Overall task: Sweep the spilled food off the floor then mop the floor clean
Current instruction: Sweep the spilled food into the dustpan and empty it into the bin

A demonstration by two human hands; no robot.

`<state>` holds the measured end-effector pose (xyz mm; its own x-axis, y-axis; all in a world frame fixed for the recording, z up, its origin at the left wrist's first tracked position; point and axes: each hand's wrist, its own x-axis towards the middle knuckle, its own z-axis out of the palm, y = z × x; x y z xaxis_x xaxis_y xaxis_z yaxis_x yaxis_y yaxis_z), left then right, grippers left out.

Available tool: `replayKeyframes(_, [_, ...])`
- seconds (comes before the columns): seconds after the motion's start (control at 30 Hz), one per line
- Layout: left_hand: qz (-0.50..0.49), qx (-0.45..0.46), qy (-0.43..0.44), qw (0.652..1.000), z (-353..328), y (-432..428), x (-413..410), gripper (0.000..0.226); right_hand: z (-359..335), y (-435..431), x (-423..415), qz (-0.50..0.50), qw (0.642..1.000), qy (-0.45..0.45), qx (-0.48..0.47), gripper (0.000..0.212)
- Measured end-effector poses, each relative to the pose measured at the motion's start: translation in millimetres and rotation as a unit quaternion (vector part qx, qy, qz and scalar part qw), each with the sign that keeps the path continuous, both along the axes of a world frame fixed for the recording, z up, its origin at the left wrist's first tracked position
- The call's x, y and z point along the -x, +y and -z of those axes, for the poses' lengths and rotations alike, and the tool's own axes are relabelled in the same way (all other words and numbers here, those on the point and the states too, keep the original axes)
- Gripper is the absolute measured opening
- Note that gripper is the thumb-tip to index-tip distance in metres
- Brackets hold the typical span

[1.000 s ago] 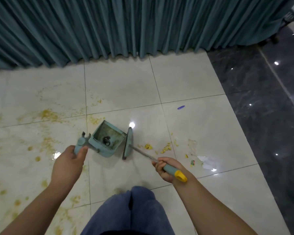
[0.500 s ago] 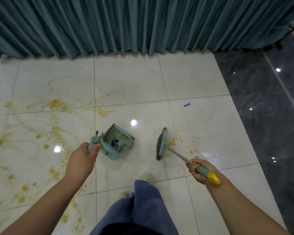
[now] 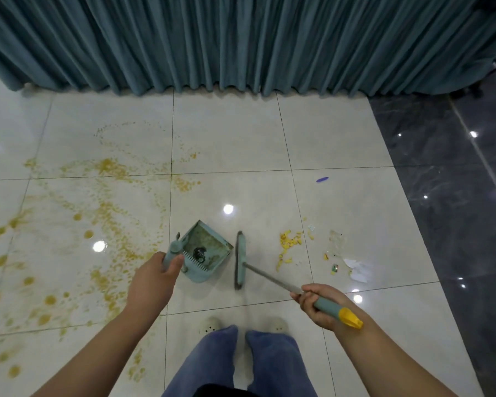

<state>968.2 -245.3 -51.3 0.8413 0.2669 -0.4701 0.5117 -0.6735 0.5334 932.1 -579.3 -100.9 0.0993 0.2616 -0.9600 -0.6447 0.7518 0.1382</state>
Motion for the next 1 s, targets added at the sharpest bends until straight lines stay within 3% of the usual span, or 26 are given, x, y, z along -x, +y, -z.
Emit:
replayKeyframes(0.17, [-0.003,-0.009,0.005,1.0,-4,-20,25,0.034,8,-48,7,0.003,1.0,-0.004,0.021,0.047])
replayKeyframes(0.5, [-0.035,-0.05,-0.005,0.998,-1,-139,78,0.036,4,-197,16,-0.029,0.996,-0.039,0.076,0.016])
replayKeyframes(0.7, [-0.07,-0.076,-0.001,0.995,4,-196,116,0.037,-10,-243,41,-0.117,0.992,-0.022,0.044,0.026])
replayKeyframes(1.0, [-0.085,-0.09,0.004,0.992,-6,-228,152,0.036,2,-236,71,-0.214,0.975,-0.012,0.051,0.025])
